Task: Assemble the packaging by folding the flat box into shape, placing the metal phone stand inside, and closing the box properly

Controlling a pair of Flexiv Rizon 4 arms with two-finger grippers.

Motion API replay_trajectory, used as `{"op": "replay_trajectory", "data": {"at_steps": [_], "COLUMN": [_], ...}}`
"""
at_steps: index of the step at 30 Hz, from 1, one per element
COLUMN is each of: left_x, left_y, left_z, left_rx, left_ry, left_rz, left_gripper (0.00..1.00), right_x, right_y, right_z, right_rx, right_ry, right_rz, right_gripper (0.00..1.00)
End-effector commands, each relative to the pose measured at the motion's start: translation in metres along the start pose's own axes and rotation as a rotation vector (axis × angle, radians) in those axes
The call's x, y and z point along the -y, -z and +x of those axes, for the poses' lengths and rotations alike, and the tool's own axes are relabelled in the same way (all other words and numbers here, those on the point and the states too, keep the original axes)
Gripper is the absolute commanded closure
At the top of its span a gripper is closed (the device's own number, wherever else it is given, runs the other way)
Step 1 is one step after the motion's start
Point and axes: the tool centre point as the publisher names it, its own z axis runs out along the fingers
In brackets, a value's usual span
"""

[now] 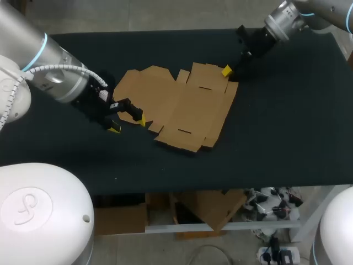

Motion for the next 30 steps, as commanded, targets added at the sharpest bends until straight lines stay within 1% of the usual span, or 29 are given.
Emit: {"op": "replay_trajectory", "data": {"at_steps": [1,2,6,8,10,12,15,19,26,28,30], "left_x": [-0.002,-0.003,-0.003,-0.004,-0.005,-0.006,-0.007,-0.008,-0.009,-0.01,-0.01], "left_y": [0.001,0.001,0.0,0.0,-0.001,-0.001,-0.001,-0.001,-0.002,-0.002,-0.001], "left_z": [0.0,0.001,0.002,0.002,0.003,0.004,0.006,0.009,0.011,0.012,0.013], "left_rx": [-0.001,-0.001,-0.004,-0.005,-0.006,-0.005,-0.004,0.001,0.006,0.008,0.012], "left_ry": [-0.002,-0.004,-0.009,-0.012,-0.014,-0.015,-0.017,-0.023,-0.021,-0.018,-0.016], "left_rz": [0.002,0.002,0.003,0.003,0.004,0.004,0.006,0.009,0.008,0.009,0.01], "left_gripper": [0.0,0.0,0.0,0.0,0.0,0.0,0.0,0.0,0.0,0.0,0.0], "right_x": [0.012,0.013,0.014,0.013,0.012,0.011,0.008,-0.003,-0.024,-0.028,-0.031], "right_y": [0.003,0.004,0.01,0.013,0.014,0.018,0.022,0.026,0.018,0.015,0.013], "right_z": [0.009,0.009,0.005,0.001,-0.003,-0.007,-0.006,-0.005,-0.011,-0.014,-0.015], "right_rx": [0.11,0.107,0.105,0.091,0.081,0.085,0.084,0.096,0.061,0.045,0.047], "right_ry": [-0.007,-0.013,-0.035,-0.038,-0.041,-0.047,-0.04,-0.029,0.0,0.003,-0.002], "right_rz": [-0.143,-0.145,-0.111,-0.065,-0.039,-0.037,-0.013,0.05,0.171,0.199,0.214], "right_gripper": [0.24,0.0,0.0,0.0,0.0,0.0,0.0,0.0,0.0,0.0,0.0]}}
